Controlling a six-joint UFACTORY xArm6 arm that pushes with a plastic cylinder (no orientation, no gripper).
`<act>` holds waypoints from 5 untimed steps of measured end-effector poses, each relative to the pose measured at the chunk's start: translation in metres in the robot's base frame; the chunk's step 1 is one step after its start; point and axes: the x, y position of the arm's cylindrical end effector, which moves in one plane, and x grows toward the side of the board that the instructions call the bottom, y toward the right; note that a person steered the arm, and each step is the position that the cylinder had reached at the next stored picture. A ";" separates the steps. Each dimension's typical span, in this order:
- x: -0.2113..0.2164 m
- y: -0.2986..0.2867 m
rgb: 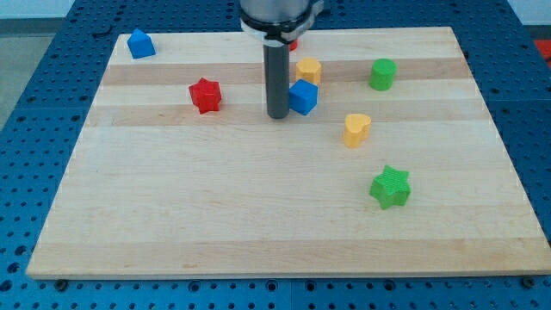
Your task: Push the blue cube towards the top right
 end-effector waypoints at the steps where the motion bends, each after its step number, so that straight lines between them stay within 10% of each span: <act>1: -0.014 -0.006; 5: -0.033 0.108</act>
